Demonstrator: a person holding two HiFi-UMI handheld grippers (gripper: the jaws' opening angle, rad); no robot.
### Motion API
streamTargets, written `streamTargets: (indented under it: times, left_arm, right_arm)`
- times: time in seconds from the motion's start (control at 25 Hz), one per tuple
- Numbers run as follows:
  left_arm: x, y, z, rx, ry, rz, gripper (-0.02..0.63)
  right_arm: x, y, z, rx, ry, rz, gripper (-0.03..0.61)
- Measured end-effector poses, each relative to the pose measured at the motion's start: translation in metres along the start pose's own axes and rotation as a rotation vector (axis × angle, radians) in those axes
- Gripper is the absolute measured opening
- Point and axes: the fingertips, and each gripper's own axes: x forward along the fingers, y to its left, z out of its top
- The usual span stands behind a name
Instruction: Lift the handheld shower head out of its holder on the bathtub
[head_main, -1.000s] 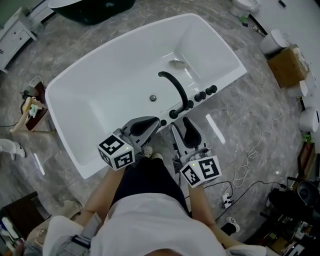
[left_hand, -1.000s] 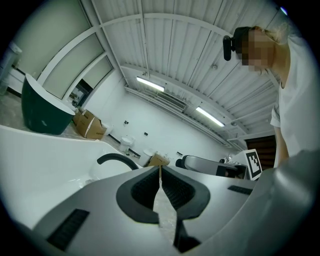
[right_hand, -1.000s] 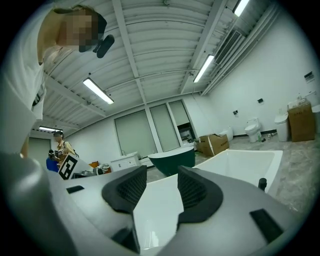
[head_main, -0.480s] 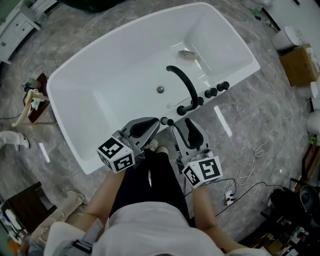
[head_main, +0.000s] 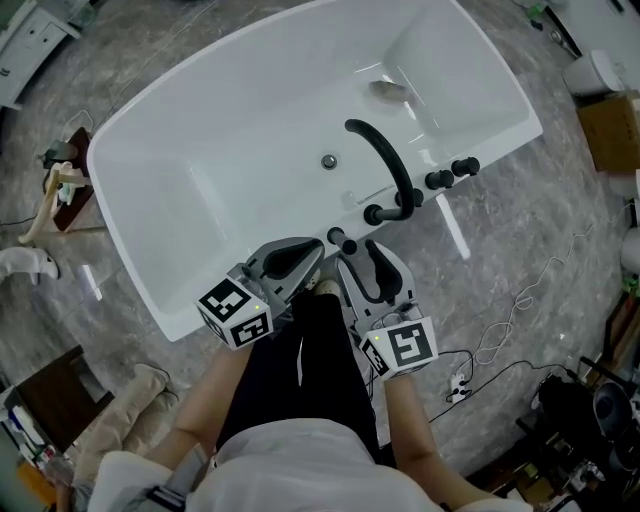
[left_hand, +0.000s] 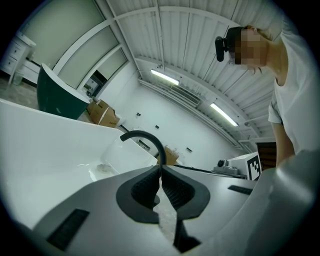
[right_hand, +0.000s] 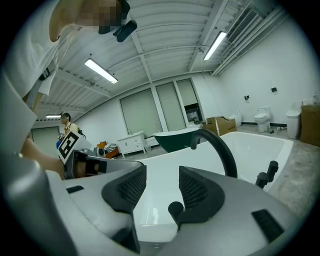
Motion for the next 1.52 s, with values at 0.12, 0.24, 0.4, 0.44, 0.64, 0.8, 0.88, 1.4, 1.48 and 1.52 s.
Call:
streamTargets:
  times: [0.12,0.24,0.4,0.44,0.64,0.8,0.88,1.4,1.48,1.52]
  left_arm:
    - [0.001,0.011,-0.009,-0.011,0.008,0.008,0.02]
    - [0.004,0.018,-0.018,-0.016,0.016,0.01,0.02]
    - [0.004,0.029,-0.03,-0.039,0.009,0.021,0.02]
    - [0.005,0.033,-0.033,-0.044,0.007,0.025,0.02]
    - [0.01,0.047,-0.049,-0.071,0.013,0.04,0.02]
    - [0.012,0.055,-0.06,-0.07,0.026,0.043,0.02]
    - [0.012,0.059,-0.066,-0.072,0.036,0.047,0.02]
    - [0.017,0.087,-0.107,-0.136,0.029,0.071,0.02]
    - [0.017,0.09,-0.114,-0.14,0.037,0.071,0.02]
    - [0.017,0.092,-0.117,-0.142,0.041,0.072,0.02]
  right_arm:
    - [0.007,-0.004,-0.01,-0.006,0.017,0.004,0.19]
    - [0.009,-0.008,-0.02,0.001,0.025,0.003,0.19]
    - [0.014,-0.01,-0.037,0.002,0.049,0.002,0.19]
    - [0.016,-0.011,-0.041,0.003,0.056,0.0,0.19]
    - [0.024,-0.02,-0.059,0.002,0.081,-0.001,0.19]
    - [0.033,-0.02,-0.073,-0.043,0.109,0.013,0.192]
    - [0.038,-0.02,-0.079,-0.049,0.114,0.018,0.19]
    - [0.063,-0.033,-0.125,-0.088,0.154,0.005,0.19]
    - [0.068,-0.035,-0.131,-0.084,0.157,0.01,0.19]
    - [0.07,-0.035,-0.135,-0.088,0.161,0.015,0.19]
